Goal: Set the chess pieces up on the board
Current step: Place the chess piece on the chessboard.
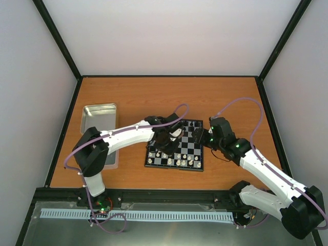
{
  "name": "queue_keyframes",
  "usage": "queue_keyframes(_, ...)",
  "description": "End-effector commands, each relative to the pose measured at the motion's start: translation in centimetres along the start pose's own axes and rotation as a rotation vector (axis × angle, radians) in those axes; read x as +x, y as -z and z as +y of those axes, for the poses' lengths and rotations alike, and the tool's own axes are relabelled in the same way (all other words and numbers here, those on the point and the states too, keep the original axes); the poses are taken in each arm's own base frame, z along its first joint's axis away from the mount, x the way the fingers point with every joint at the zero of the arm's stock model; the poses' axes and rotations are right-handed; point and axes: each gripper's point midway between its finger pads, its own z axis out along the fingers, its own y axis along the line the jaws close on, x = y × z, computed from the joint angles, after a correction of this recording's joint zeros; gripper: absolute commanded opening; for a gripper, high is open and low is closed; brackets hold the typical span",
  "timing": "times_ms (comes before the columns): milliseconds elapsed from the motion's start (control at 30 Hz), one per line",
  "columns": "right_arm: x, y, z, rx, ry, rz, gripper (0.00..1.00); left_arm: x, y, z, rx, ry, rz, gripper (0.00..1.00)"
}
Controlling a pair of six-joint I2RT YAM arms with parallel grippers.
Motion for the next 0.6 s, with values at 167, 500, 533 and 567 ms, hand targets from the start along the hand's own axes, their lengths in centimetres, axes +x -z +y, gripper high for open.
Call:
queue_keyframes(167, -0.7, 0.6, -0.3, 0.006, 0.008, -0.052, 0.55, 0.4, 0.0, -1.1, 0.092, -0.106, 0.091, 0.01)
queue_keyframes(500, -0.8, 0.6, -0.2, 0.005, 0.004, -0.055, 0.54, 0.4, -0.7, 1.6, -0.013, -0.100, 0.126, 0.01)
queue_keyframes(533, -0.9, 0.6, -0.2, 0.007, 0.004, -0.056, 0.54, 0.2, -0.7, 1.7, -0.015, -0.101, 0.126, 0.01)
queue_keyframes(567, -0.8, 0.6, -0.3, 0.008, 0.003, -0.055, 0.54, 0.1, -0.8, 1.8, -0.016, -0.102, 0.126, 0.01)
